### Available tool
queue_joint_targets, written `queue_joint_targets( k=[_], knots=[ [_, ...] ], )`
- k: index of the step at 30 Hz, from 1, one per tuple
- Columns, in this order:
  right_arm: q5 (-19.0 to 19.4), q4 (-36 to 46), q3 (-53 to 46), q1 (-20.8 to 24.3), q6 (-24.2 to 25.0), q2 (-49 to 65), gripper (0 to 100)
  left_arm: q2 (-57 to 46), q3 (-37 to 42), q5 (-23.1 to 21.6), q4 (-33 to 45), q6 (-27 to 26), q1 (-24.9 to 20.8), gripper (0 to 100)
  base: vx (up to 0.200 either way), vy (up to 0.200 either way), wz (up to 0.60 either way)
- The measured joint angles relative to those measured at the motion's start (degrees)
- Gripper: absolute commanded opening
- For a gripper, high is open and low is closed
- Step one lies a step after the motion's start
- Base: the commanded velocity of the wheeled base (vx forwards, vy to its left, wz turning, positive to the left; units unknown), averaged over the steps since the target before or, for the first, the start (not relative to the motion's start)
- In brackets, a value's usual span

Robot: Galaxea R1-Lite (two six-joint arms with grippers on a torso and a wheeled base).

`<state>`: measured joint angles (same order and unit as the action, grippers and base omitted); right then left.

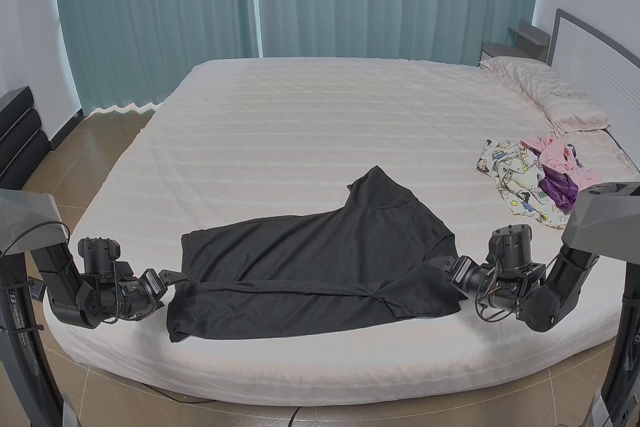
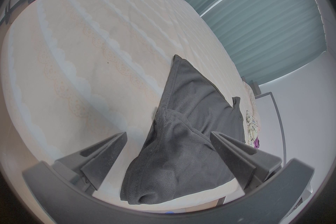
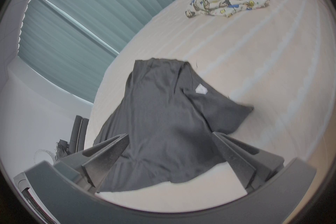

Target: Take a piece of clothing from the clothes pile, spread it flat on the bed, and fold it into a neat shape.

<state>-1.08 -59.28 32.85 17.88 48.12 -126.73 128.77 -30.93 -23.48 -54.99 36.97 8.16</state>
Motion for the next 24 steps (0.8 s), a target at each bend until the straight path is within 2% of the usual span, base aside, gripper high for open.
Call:
queue_joint_targets(
  k=[7,15,16,24],
  knots=[
    [1.19,0.85,7.77,-2.40,-4.96,-3.72,100,0.00,0.06,0.02,0.00,-0.06,0.00,100,0.000,0.000,0.00],
    [4.67,1.04,13.80,-3.15,-5.72,-9.18,100,0.00,0.09,0.02,-0.02,-0.09,-0.04,100,0.000,0.000,0.00],
    [4.89,1.04,14.36,-3.15,-5.73,-9.76,0,0.00,0.09,0.02,-0.02,-0.09,-0.04,100,0.000,0.000,0.00],
    [5.53,1.97,17.86,-3.61,-5.78,-13.01,0,0.00,0.09,0.02,-0.02,-0.09,-0.09,100,0.000,0.000,0.00]
  ],
)
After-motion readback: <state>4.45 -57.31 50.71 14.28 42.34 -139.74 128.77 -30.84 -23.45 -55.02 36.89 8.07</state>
